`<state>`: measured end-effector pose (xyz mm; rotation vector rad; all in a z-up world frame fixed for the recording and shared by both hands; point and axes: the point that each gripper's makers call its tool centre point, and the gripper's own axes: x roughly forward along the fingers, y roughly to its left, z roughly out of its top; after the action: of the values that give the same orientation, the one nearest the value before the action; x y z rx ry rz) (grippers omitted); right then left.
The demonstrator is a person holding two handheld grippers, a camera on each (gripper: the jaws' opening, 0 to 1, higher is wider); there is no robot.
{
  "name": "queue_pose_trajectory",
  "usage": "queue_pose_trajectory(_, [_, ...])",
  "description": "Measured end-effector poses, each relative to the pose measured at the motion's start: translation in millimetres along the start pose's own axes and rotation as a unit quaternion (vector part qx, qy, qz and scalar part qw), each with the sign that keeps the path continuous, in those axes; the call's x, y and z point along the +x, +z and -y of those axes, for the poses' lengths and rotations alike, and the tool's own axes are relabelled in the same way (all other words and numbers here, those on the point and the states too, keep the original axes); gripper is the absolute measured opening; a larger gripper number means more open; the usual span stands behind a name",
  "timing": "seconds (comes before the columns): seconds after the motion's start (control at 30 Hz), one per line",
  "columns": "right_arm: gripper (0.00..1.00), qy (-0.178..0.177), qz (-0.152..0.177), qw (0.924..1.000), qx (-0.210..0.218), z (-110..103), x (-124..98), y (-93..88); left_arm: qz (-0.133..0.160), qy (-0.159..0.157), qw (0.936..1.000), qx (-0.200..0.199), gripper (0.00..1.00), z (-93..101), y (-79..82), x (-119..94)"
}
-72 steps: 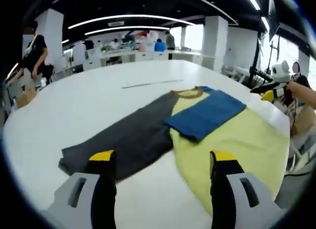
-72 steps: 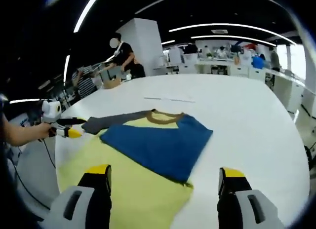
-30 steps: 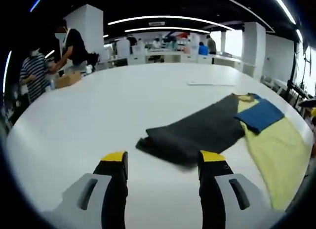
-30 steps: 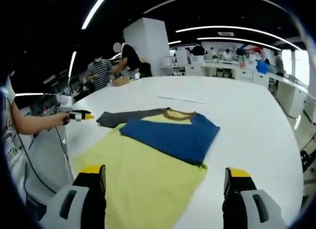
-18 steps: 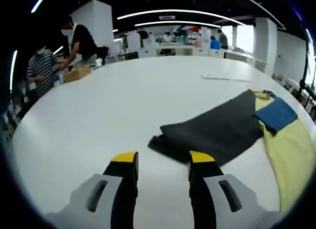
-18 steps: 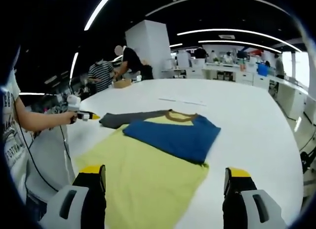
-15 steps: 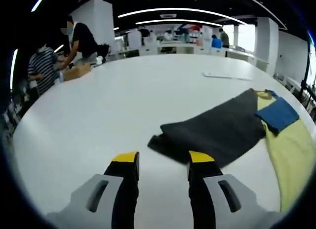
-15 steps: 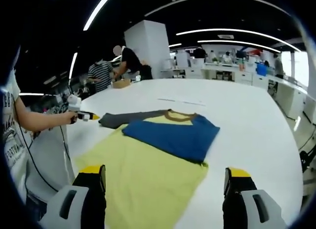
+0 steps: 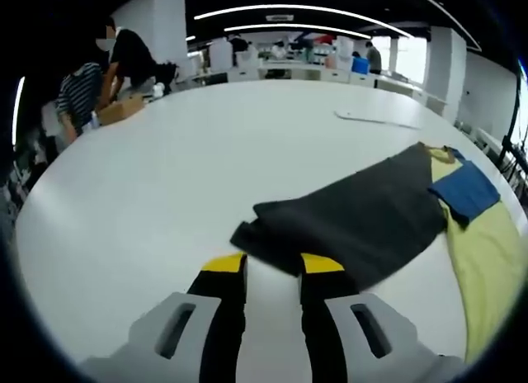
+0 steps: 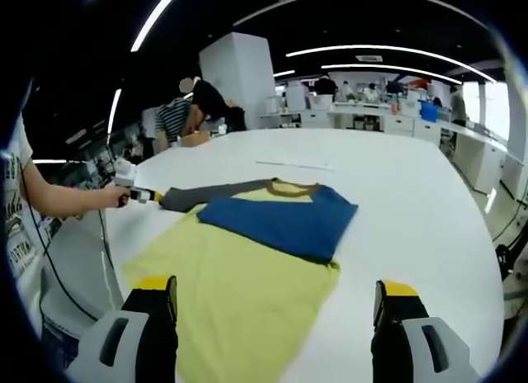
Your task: Fold the garment on the visible template until the final outline fits inside the template.
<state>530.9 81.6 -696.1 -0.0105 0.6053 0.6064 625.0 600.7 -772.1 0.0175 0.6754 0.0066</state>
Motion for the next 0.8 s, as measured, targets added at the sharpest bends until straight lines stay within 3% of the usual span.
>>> queue_pose_trajectory(0.4, [0.98, 0.000, -0.001, 1.0000, 0.001, -1.2, -0.9, -0.9, -0.010, -0.012, 0.9994, -0.032, 0.11, 5.3, -1.6, 5.3])
queue_pose_trajectory(0.57, [0.98, -0.002, -0.003, 1.0000, 0.001, -0.9, -1.5, -1.5, -0.009, -0.013, 0.9970, -0.075, 0.10, 5.1, -2.4, 6.1])
queue_pose_trajectory(0.67, [0.98, -0.004, -0.005, 1.0000, -0.002, -0.3, -2.7, -2.2, -0.017, 0.009, 0.9990, -0.040, 0.13, 0.4, -2.8, 4.7])
queue_pose_trajectory(0.7, [0.98, -0.004, -0.006, 1.0000, -0.002, -0.1, -3.1, -2.1, -0.043, 0.012, 0.9988, -0.022, 0.13, -0.1, -11.1, 1.6])
queue_pose_trajectory(0.73, [0.97, -0.006, -0.006, 1.0000, -0.002, 0.4, -3.3, -1.9, -0.018, 0.006, 0.9992, -0.036, 0.13, 3.4, -3.7, 5.7])
queue_pose_trajectory(0.8, [0.97, -0.009, -0.005, 0.9999, -0.002, 1.2, -3.5, -1.5, -0.013, 0.001, 0.9990, -0.044, 0.10, 6.4, -2.8, 7.2])
